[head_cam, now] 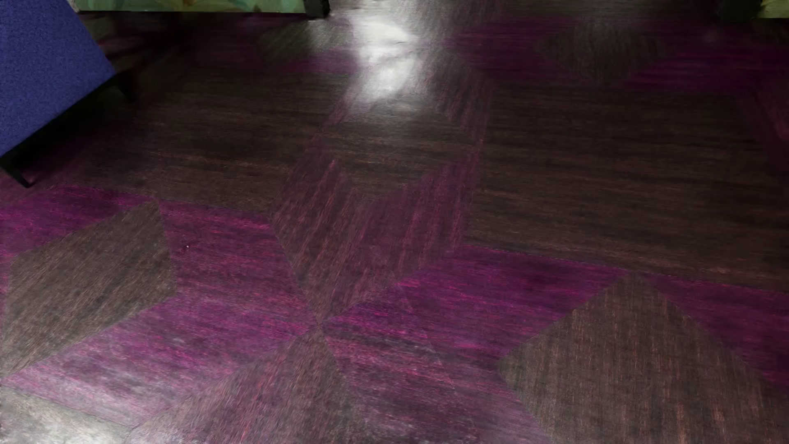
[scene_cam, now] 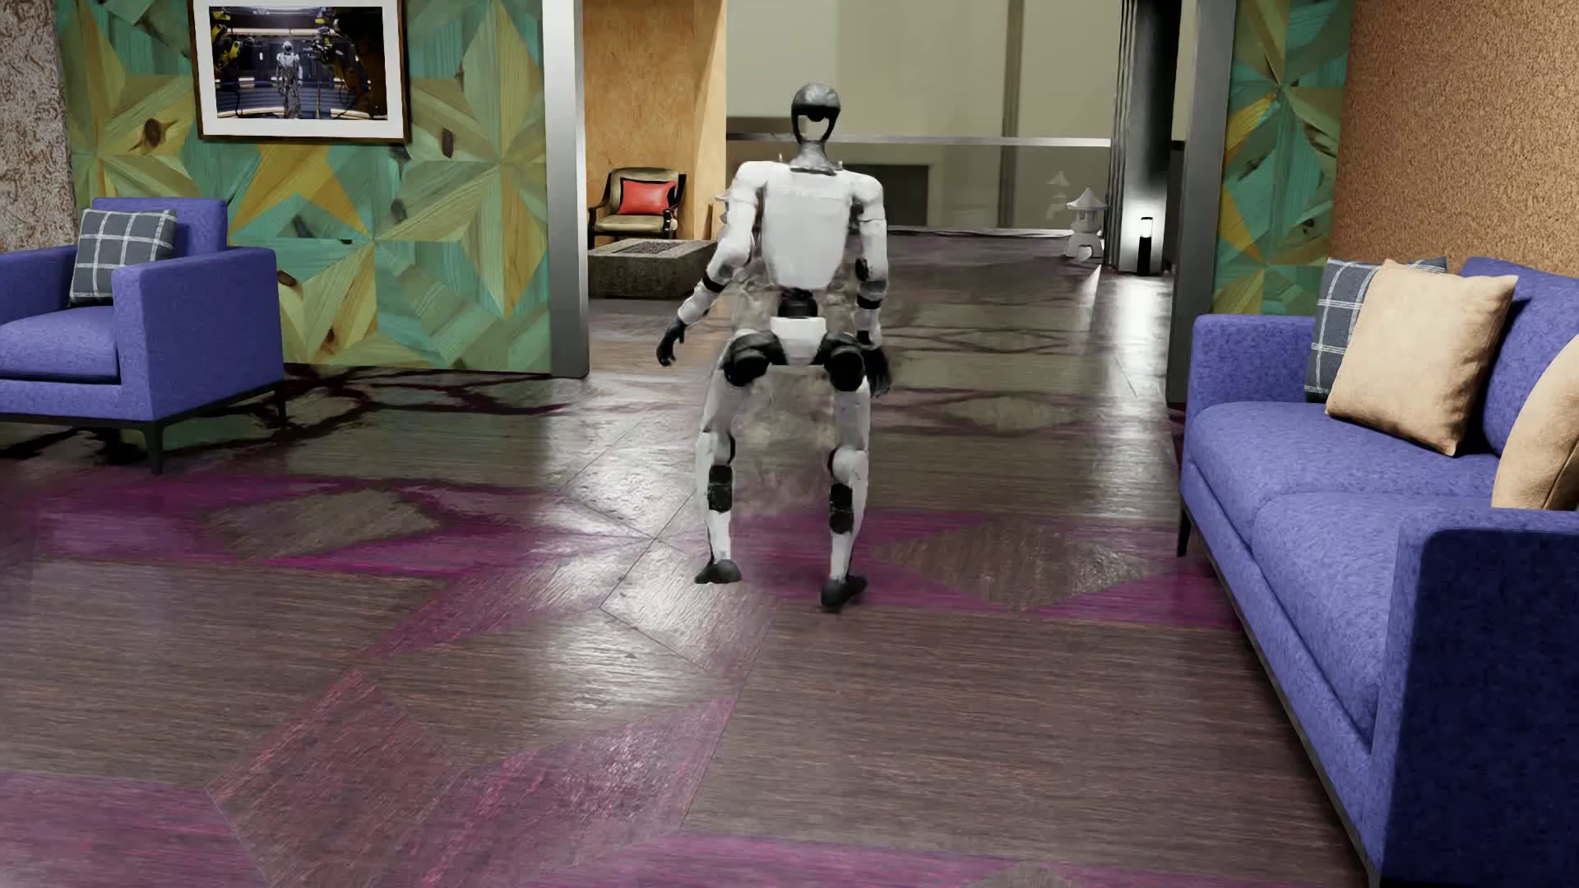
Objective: Turn around
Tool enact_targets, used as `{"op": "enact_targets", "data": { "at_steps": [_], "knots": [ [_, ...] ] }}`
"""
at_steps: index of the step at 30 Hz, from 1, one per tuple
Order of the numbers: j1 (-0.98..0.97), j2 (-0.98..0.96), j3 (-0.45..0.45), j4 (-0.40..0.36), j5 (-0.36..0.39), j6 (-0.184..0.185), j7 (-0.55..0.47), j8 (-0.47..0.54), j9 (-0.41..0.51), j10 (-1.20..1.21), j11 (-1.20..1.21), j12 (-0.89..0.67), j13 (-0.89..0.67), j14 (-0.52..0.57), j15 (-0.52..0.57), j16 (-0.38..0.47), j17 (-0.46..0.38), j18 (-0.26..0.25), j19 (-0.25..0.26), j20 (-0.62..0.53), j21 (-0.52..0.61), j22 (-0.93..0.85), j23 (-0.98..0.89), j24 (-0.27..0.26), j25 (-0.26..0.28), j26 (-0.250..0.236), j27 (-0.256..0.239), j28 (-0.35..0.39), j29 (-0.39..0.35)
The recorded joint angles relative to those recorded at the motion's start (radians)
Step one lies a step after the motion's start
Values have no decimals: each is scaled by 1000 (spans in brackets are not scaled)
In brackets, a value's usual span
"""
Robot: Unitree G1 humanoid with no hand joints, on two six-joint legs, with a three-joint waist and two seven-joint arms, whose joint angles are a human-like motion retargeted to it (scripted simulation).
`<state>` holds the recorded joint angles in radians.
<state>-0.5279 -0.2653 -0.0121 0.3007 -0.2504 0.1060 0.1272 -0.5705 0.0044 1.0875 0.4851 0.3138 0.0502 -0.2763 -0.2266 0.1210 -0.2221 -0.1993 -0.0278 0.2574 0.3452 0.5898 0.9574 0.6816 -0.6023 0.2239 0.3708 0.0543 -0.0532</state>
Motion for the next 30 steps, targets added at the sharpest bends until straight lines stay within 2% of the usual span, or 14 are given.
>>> {"op": "enact_targets", "data": {
  "at_steps": [2,4,6,9,11,13,16,19,20,21,22,26,28,30],
  "knots": [
    [27,7,30,30,26,15,-20,23,0,-226,5,17,-86,-31,-14,-7,-34,2,15,9,20,-24,-14,-23,-22,-20,-1,-19,19],
    [110,19,41,16,43,20,-48,62,-5,-470,-27,33,-190,60,-6,-30,-48,-28,31,-8,41,-11,-18,-16,-39,-13,12,-37,18],
    [186,19,39,24,55,21,7,98,-10,-546,-30,22,-266,-33,-2,-33,-55,19,51,-48,44,45,-50,19,-41,6,1,-84,4],
    [259,23,39,-16,24,9,86,148,-13,-622,-49,-32,-260,-21,24,-47,-42,82,92,-114,-30,134,-181,71,3,24,-39,-164,-76],
    [288,12,39,-53,-15,-12,131,186,-11,-643,-43,-53,-203,-23,32,-61,-17,93,119,-105,-55,130,-270,72,36,21,-91,-149,-106],
    [318,-4,38,-105,-65,-37,169,226,-8,-675,-26,-60,-145,-25,39,-76,-18,109,144,-92,-24,103,-303,67,19,-10,-122,-99,-61],
    [351,-65,35,-186,-146,-78,209,293,2,-719,53,-68,-90,-32,55,-90,-19,140,171,-82,-3,77,-218,43,-27,-33,-69,-45,38],
    [339,-122,28,-223,-180,-115,212,338,12,-712,129,-84,-52,-42,64,-60,15,155,103,-101,-68,69,-33,45,20,-33,56,-41,23],
    [331,-135,24,-228,-148,-124,199,403,13,-710,135,-92,-27,-42,24,-45,21,156,123,-106,-69,73,12,43,23,-31,81,-45,31],
    [322,-135,21,-230,-91,-131,185,486,13,-709,120,-99,14,-41,-16,-27,20,156,167,-102,-59,83,28,40,23,-35,84,-47,57],
    [316,-117,22,-229,-42,-138,173,533,10,-712,80,-108,56,-38,-24,-17,29,154,149,-92,-44,93,26,38,21,-35,73,-44,80],
    [308,-45,27,-212,-25,-158,146,467,-4,-740,-62,-96,200,-21,12,-38,88,140,169,27,-118,96,-13,-17,101,-24,44,18,94],
    [313,-47,30,-190,-4,-156,161,475,-7,-745,-75,-64,179,-20,18,-80,97,130,171,65,-84,107,2,-38,67,-21,61,51,127],
    [324,-64,36,-164,23,-153,185,494,-7,-749,-57,-29,127,-16,12,-109,69,115,163,61,-49,136,-3,-31,25,-21,54,12,159]
  ]
}}
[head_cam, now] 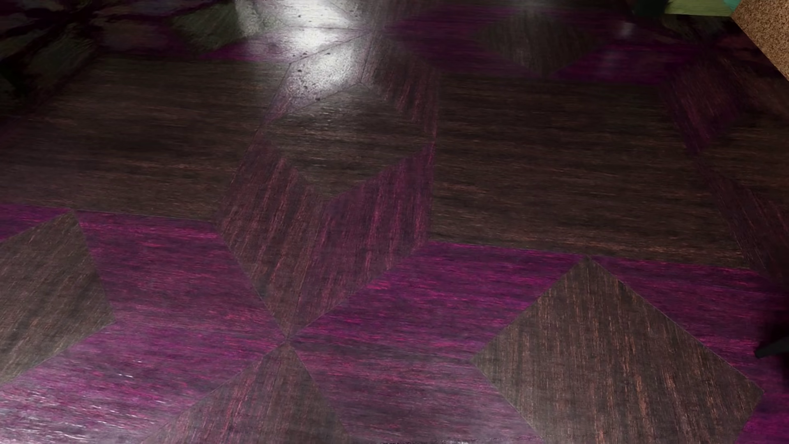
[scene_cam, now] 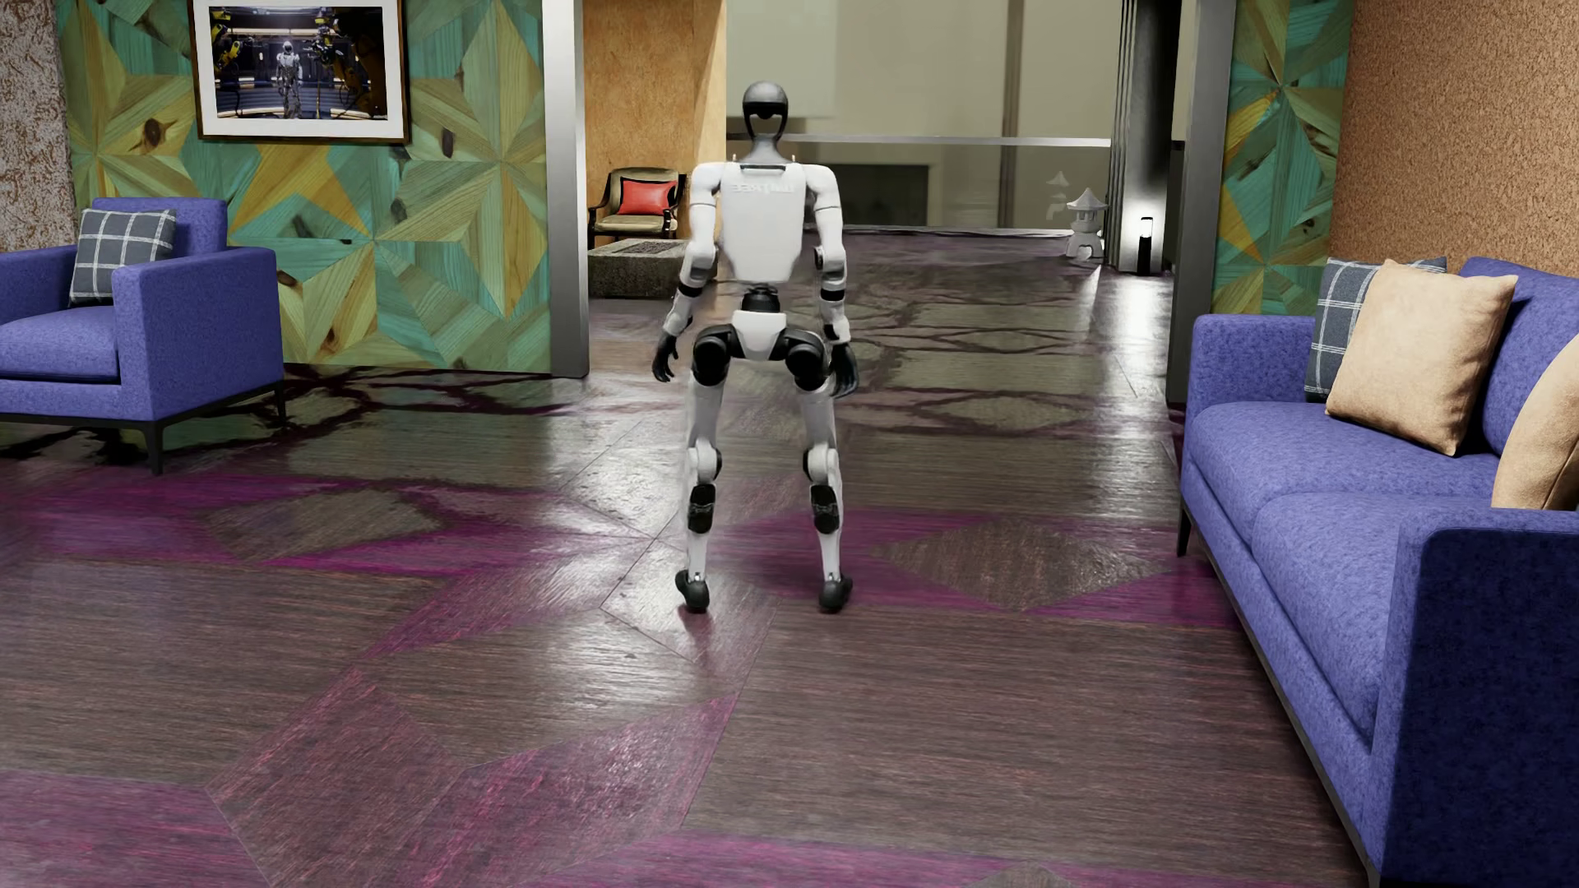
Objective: Turn around
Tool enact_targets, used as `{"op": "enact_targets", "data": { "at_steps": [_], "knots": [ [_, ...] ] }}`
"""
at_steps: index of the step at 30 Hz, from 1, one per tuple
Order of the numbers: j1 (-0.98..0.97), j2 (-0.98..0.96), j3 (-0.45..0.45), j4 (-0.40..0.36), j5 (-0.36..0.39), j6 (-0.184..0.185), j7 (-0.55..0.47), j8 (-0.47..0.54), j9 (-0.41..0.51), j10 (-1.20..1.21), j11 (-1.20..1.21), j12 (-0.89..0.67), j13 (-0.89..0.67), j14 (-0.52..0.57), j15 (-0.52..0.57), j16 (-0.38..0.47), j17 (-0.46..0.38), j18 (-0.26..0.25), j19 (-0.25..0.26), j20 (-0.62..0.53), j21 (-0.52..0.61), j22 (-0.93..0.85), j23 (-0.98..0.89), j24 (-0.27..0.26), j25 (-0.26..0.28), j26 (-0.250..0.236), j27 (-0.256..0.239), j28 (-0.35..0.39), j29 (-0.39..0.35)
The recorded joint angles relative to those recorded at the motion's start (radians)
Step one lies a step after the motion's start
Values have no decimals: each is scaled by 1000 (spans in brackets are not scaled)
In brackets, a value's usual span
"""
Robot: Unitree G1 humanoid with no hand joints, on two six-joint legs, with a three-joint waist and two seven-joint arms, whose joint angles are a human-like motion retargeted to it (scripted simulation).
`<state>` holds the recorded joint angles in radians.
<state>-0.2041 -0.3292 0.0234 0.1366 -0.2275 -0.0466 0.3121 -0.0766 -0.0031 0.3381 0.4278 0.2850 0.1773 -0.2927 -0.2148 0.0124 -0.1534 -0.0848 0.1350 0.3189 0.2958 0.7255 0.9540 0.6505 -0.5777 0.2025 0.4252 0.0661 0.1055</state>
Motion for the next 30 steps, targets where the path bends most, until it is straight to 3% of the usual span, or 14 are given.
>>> {"op": "enact_targets", "data": {
  "at_steps": [3,6,9,12,13,15,18,20,22,25,26,27,29,30],
  "knots": [
    [7,-10,6,39,35,6,5,1,5,8,41,12,-77,8,-23,-20,0,-31,-26,-51,-38,37,-55,60,-7,49,-6,-89,-79],
    [-31,0,6,63,40,13,-73,-72,15,44,81,0,-123,23,-54,0,0,-61,-58,-71,-57,37,-135,103,-13,47,-56,-117,-169],
    [-123,16,10,65,26,30,-215,-206,31,108,114,-22,-140,42,-87,24,-10,-88,-91,-72,-81,-51,-204,94,-3,1,-91,-89,-197],
    [-212,34,18,20,-13,61,-363,-377,52,104,131,-32,-150,107,-103,50,-51,-105,-121,-127,-85,-174,-229,69,8,-70,-96,-45,-192],
    [-222,36,18,6,-33,71,-371,-432,57,49,127,-27,-164,136,-98,55,-76,-99,-130,-141,-70,-211,-213,59,6,-89,-92,-42,-186],
    [-210,39,11,32,-66,90,-201,-530,58,-59,99,-11,-213,134,-70,57,-128,-131,-146,-154,-11,-252,-140,53,-11,-93,-69,-45,-147],
    [-159,55,12,106,-93,102,29,-628,53,78,28,3,-302,86,-12,71,-177,-24,-162,-149,99,-220,-10,68,-64,-46,-20,-61,-58],
    [-97,67,12,172,-95,106,91,-670,43,234,-13,13,-341,34,22,80,-184,-7,-170,-120,149,-164,16,75,-97,-3,-19,-76,-51],
    [-18,68,5,237,-109,111,144,-711,29,336,-25,13,-332,-7,47,76,-179,58,-177,-81,112,-90,-31,64,-67,38,-36,-78,-111],
    [168,77,-20,372,-152,127,439,-809,3,302,-26,-8,-239,1,87,75,-158,189,-178,-76,-22,22,-164,86,39,77,-101,-128,-217],
    [227,88,-27,390,-172,134,548,-853,-5,245,-33,-18,-201,111,107,77,-151,165,-176,-87,-59,41,-201,100,62,74,-116,-156,-238],
    [255,100,-29,377,-195,140,594,-897,-10,176,-37,-29,-162,119,129,82,-141,-7,-173,-104,-94,47,-228,118,78,60,-122,-185,-256],
    [224,124,-19,311,-259,152,537,-993,-12,88,-35,-52,-99,-40,180,89,-118,-97,-163,-123,-150,18,-236,135,93,26,-101,-210,-266],
    [198,150,-11,263,-305,152,486,-1042,-11,71,-49,-61,-75,-67,213,80,-115,-104,-161,-131,-158,-7,-215,130,86,6,-84,-198,-256]
  ]
}}
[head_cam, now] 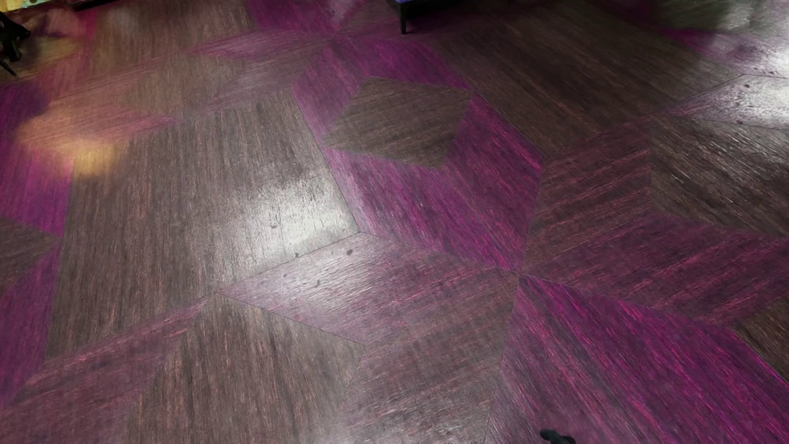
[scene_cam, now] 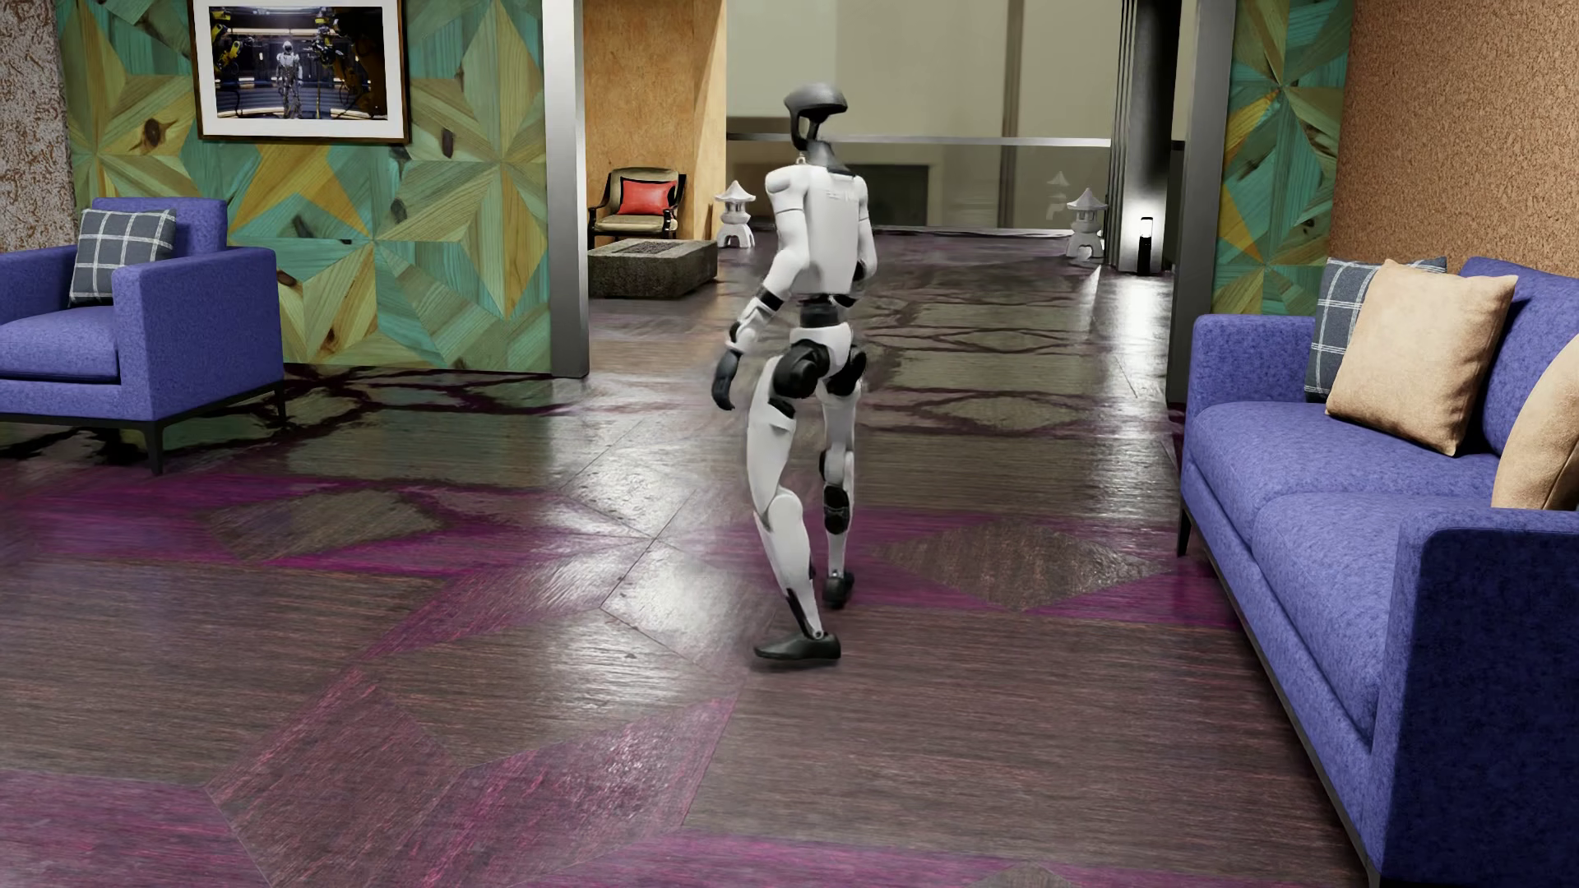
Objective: Turn around
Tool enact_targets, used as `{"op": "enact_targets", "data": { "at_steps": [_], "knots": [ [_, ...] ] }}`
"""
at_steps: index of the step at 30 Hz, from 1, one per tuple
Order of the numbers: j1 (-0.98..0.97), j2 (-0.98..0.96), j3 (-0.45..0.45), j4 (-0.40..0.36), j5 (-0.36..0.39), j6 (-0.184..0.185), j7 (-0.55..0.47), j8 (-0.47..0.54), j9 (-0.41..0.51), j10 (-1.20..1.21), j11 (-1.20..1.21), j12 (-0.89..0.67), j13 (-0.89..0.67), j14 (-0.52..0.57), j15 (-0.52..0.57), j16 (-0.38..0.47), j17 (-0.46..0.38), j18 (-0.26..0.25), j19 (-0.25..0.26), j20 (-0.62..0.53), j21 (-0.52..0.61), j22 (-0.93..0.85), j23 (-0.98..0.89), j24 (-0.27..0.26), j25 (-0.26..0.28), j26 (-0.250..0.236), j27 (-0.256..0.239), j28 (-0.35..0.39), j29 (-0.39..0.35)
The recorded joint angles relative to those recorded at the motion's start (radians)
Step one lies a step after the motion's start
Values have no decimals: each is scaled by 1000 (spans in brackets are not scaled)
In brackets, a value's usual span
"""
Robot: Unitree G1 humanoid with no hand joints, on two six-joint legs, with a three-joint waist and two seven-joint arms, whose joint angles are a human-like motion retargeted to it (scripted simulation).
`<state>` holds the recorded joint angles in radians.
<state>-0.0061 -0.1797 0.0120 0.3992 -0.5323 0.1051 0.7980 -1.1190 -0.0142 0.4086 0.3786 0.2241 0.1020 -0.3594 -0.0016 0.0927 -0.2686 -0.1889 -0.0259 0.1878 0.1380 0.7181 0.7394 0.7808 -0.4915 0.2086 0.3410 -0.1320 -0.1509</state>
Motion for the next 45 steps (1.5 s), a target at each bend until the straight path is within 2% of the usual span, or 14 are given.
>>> {"op": "enact_targets", "data": {
  "at_steps": [3,5,6,9,11,16,20,25,28,31,34,36,40,45],
  "knots": [
    [-71,27,27,-174,-165,-36,-134,17,10,24,-8,-7,33,-42,-54,-15,12,73,1,-9,92,-65,150,-23,-70,-45,59,101,124],
    [-103,-16,18,-279,-205,-56,-247,283,16,39,18,-19,46,-71,-184,-18,25,120,0,-21,154,-93,220,-38,-98,-48,60,137,245],
    [-119,-49,6,-316,-177,-63,-312,474,18,53,31,-30,55,-81,-235,-19,39,137,-39,-21,147,-93,232,-58,-94,-50,72,155,240],
    [-145,-169,-22,-375,64,-70,-472,1007,21,74,201,-50,78,-95,-235,11,104,163,42,-52,89,-64,187,-69,-75,-6,76,151,140],
    [-152,-276,-23,-392,220,-81,-526,1131,25,69,383,-27,62,-99,-213,34,122,162,85,-68,72,-61,145,-76,-71,-9,47,141,109],
    [-175,-456,-33,-458,328,-142,-693,962,43,66,455,-21,0,-119,-203,48,103,159,-3,-84,170,-5,58,-101,-186,40,6,170,104],
    [-156,-406,-11,-515,430,-165,-881,1063,46,53,54,-18,17,-138,-27,-18,70,167,46,-25,187,22,39,-145,-135,63,-9,220,146],
    [-181,-296,23,-474,399,-139,-968,907,45,219,47,115,-126,-92,-66,-71,83,143,-16,-1,339,41,236,-154,-188,59,79,202,259],
    [-313,-247,16,-480,390,-117,-1074,811,56,506,96,155,-176,62,-146,-37,88,-53,-35,-61,351,87,194,-86,-181,61,36,72,205],
    [-452,-200,-37,-542,335,-89,-1017,709,71,748,146,136,-184,167,-207,3,86,-59,-25,-106,266,112,98,-8,-109,65,-22,-3,46],
    [-545,-177,-38,-213,327,-61,-803,695,77,718,135,112,-243,139,-219,3,63,-68,-16,-81,261,59,73,-12,-94,31,-23,22,48],
    [-509,-177,-10,-39,358,-31,-626,717,71,544,125,90,-275,74,-224,29,57,53,-10,-79,262,8,69,-10,-94,4,-18,47,62],
    [-343,-159,0,-116,368,6,-565,754,44,30,63,-15,-276,125,-207,76,42,49,12,-105,247,-21,83,3,-89,4,-7,75,61],
    [-269,-137,-18,-208,288,3,-546,757,24,-90,63,-167,-114,147,-212,114,51,72,57,-160,145,-79,89,-6,-42,-33,23,78,32]
  ]
}}
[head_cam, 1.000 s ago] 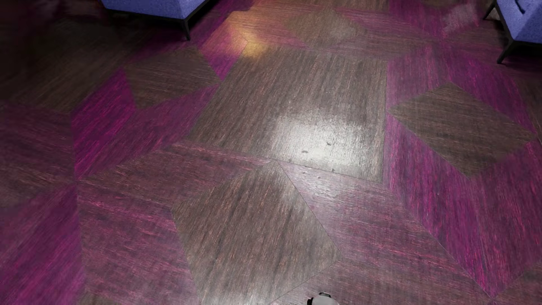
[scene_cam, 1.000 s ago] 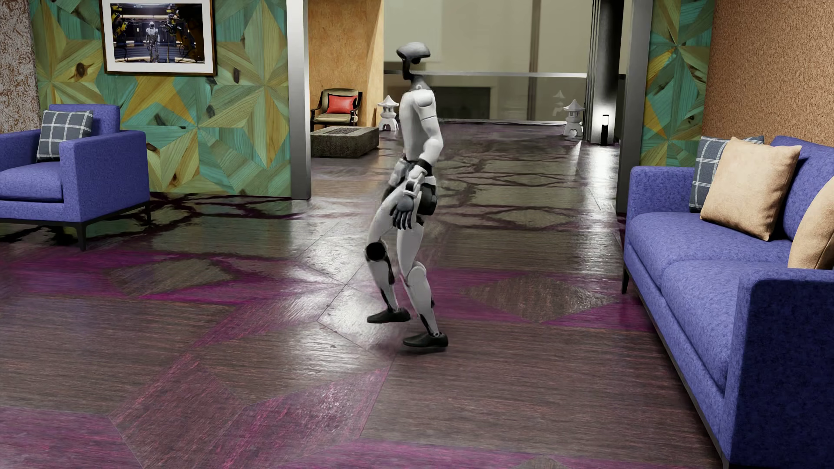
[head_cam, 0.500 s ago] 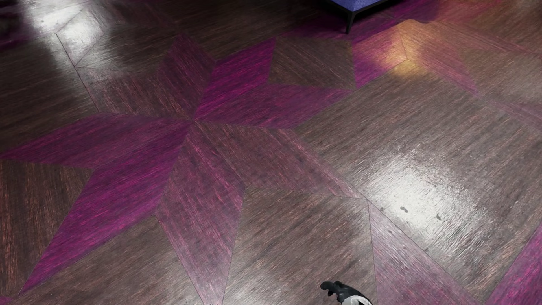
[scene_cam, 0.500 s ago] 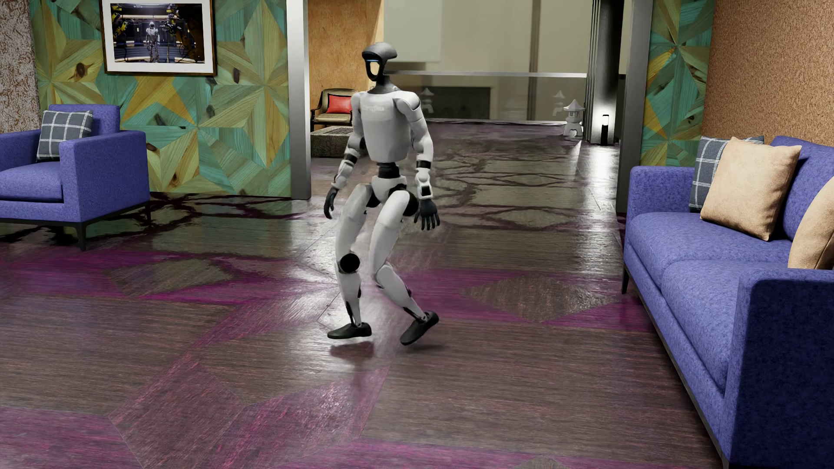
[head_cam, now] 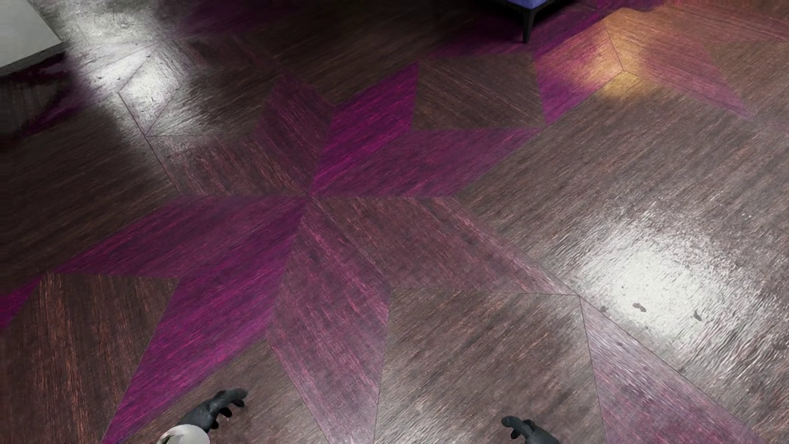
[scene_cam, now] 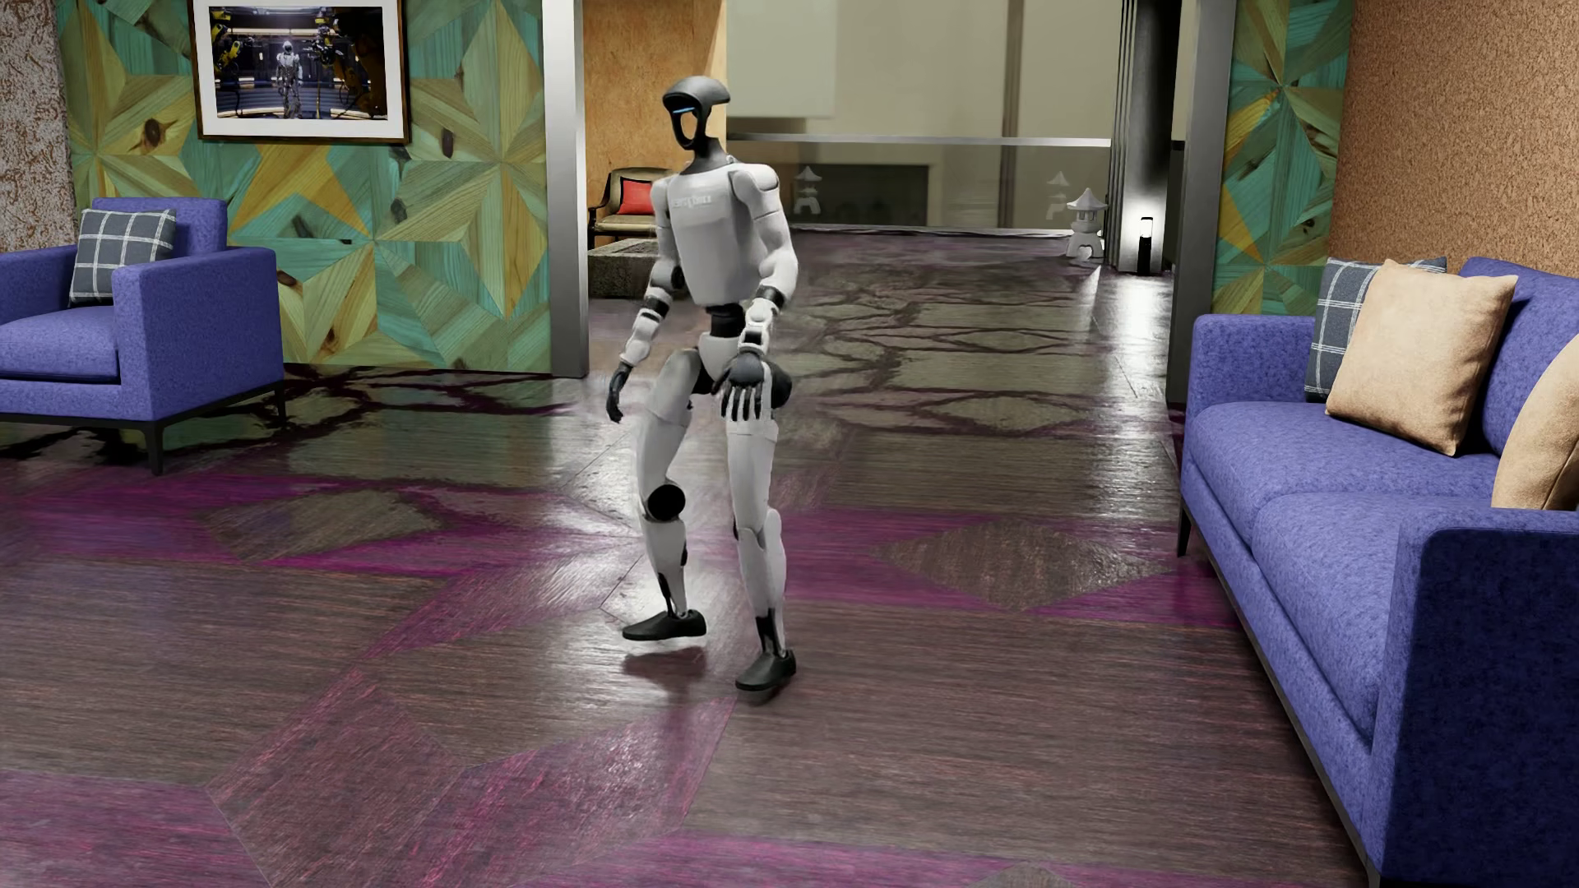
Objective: Turn around
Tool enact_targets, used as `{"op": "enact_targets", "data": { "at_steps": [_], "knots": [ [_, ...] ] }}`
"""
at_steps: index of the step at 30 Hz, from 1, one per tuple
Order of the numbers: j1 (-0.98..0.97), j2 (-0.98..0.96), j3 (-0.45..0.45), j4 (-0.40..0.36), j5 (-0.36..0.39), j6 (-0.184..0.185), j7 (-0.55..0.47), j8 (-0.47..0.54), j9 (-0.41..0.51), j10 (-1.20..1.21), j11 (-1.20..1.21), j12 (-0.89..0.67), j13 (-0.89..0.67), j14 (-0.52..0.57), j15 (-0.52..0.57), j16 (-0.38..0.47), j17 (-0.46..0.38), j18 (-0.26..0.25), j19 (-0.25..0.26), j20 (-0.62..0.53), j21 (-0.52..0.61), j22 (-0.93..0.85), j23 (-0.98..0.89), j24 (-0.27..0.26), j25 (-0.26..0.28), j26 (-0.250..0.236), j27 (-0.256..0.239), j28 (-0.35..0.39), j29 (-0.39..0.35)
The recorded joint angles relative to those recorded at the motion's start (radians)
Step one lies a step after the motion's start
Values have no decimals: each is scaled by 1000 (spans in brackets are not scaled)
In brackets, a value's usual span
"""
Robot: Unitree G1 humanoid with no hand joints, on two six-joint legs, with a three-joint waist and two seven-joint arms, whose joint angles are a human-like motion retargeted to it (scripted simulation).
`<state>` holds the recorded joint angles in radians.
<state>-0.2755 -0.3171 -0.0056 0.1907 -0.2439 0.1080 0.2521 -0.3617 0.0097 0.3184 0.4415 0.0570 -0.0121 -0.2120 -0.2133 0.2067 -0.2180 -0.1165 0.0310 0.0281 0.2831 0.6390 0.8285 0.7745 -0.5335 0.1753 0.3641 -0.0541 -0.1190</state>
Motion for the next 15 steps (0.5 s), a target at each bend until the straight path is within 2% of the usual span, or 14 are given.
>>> {"op": "enact_targets", "data": {
  "at_steps": [2,5,7,10,13,15],
  "knots": [
    [-5,9,-1,-25,-32,-7,-17,-8,-3,29,20,-13,76,-26,-12,-2,22,13,17,6,-17,-71,37,-28,18,-44,14,46,24],
    [15,39,2,-55,-63,-24,-33,-22,-11,30,23,5,176,-43,-19,-32,78,28,37,3,-60,-124,120,-70,50,-62,86,80,85],
    [34,68,5,-66,-72,-39,-42,-35,-16,26,15,23,227,-50,-20,-44,126,33,47,-2,-113,-115,145,-63,80,-42,101,59,112],
    [58,105,9,-72,-80,-67,-52,-50,-21,32,12,68,269,-65,-24,-74,157,37,59,21,-160,-62,127,-55,85,0,75,53,141],
    [84,142,14,-67,-76,-94,-52,-55,-26,48,1,141,243,-84,-23,-107,133,38,68,68,-158,16,98,-60,32,22,65,35,133],
    [102,160,23,-58,-66,-107,-41,-47,-29,55,-14,186,181,-95,-17,-125,95,39,71,102,-112,70,88,-67,-29,47,57,34,123]
  ]
}}
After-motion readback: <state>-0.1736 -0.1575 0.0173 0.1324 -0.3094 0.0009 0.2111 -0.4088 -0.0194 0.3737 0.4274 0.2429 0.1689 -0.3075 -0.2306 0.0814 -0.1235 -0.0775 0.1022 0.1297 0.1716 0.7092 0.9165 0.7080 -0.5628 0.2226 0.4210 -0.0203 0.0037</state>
